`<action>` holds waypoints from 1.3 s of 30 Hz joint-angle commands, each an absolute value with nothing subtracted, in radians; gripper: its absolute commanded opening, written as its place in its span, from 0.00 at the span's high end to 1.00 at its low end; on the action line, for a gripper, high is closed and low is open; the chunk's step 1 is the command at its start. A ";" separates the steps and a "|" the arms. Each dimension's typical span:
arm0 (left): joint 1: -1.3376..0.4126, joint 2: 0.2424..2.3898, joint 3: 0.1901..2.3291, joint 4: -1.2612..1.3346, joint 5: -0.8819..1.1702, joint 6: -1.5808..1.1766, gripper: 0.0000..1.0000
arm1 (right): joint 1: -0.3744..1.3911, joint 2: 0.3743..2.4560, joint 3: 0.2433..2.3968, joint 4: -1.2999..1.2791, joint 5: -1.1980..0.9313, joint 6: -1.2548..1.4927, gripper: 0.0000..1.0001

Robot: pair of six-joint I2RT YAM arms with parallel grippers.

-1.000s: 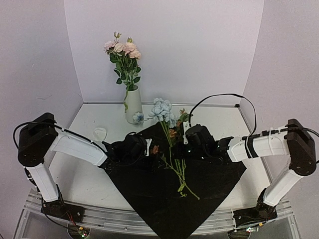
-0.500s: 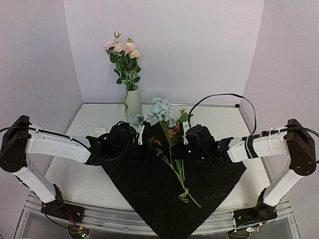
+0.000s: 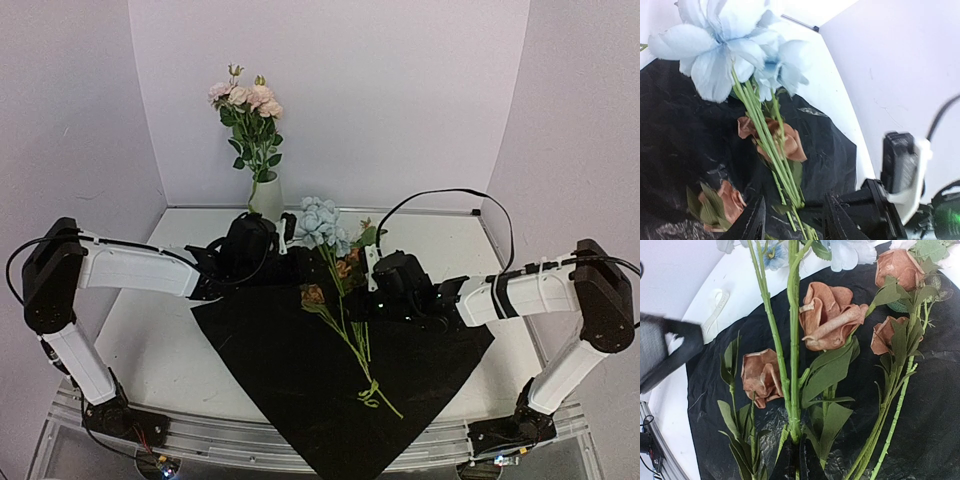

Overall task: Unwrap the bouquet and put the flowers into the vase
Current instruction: Pick up the fake flower from the wrapping paper.

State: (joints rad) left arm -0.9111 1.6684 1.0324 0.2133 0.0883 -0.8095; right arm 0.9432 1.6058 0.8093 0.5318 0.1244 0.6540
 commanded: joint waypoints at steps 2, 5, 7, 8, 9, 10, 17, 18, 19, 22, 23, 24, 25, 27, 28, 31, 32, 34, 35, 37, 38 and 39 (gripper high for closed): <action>-0.903 1.726 1.111 0.230 0.143 -0.813 0.57 | 0.942 1.562 0.809 0.569 0.126 0.640 0.97; -0.902 1.757 1.130 0.230 0.161 -0.817 0.56 | 0.942 1.560 0.811 0.570 0.124 0.638 0.97; -0.902 1.771 1.139 0.231 0.163 -0.817 0.56 | 0.942 1.559 0.811 0.571 0.122 0.635 0.97; -0.902 1.777 1.143 0.232 0.164 -0.817 0.56 | 0.941 1.558 0.810 0.571 0.121 0.635 0.97; -0.902 1.785 1.148 0.232 0.166 -0.816 0.56 | 0.941 1.558 0.810 0.571 0.120 0.633 0.97; -0.902 1.793 1.155 0.232 0.167 -0.815 0.57 | 0.942 1.558 0.810 0.573 0.119 0.634 0.97; -0.899 1.839 1.193 0.233 0.166 -0.810 0.62 | 0.942 1.565 0.810 0.578 0.106 0.632 0.96; -0.899 1.843 1.197 0.234 0.162 -0.806 0.64 | 0.942 1.565 0.809 0.579 0.105 0.632 0.96; -0.899 1.846 1.201 0.235 0.158 -0.803 0.67 | 0.942 1.565 0.807 0.580 0.102 0.633 0.96; -0.899 1.850 1.208 0.235 0.146 -0.787 0.82 | 0.943 1.561 0.794 0.581 0.095 0.636 0.93; -0.899 1.849 1.207 0.235 0.140 -0.780 0.86 | 0.942 1.558 0.788 0.581 0.096 0.636 0.92; -0.899 1.847 1.205 0.235 0.136 -0.775 0.92 | 0.943 1.552 0.780 0.581 0.099 0.637 0.91; -0.899 1.844 1.203 0.234 0.132 -0.770 0.97 | 0.943 1.545 0.773 0.581 0.100 0.640 0.89; -0.899 1.836 1.194 0.234 0.129 -0.759 1.00 | 0.942 1.530 0.756 0.582 0.106 0.643 0.78; -0.899 1.832 1.191 0.234 0.128 -0.753 1.00 | 0.942 1.520 0.746 0.583 0.110 0.647 0.72; -0.899 1.818 1.179 0.235 0.124 -0.738 1.00 | 0.942 1.490 0.714 0.583 0.124 0.660 0.59; -0.899 1.813 1.175 0.235 0.125 -0.732 1.00 | 0.943 1.482 0.705 0.583 0.128 0.664 0.56; -0.899 1.802 1.168 0.235 0.125 -0.719 1.00 | 0.942 1.467 0.686 0.583 0.138 0.673 0.54; -0.899 1.796 1.165 0.235 0.127 -0.713 1.00 | 0.942 1.462 0.678 0.581 0.143 0.681 0.54; -0.899 1.782 1.160 0.237 0.130 -0.699 1.00 | 0.941 1.457 0.671 0.565 0.157 0.698 0.52; -0.899 1.774 1.159 0.239 0.135 -0.692 1.00 | 0.942 1.458 0.670 0.554 0.164 0.712 0.50; -0.899 1.766 1.157 0.241 0.140 -0.686 1.00 | 0.942 1.459 0.669 0.546 0.170 0.721 0.48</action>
State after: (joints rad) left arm -0.9012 1.8425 1.1572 0.2131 0.1370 -0.7359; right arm 0.9432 1.4875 0.6786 0.5670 0.1221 0.6765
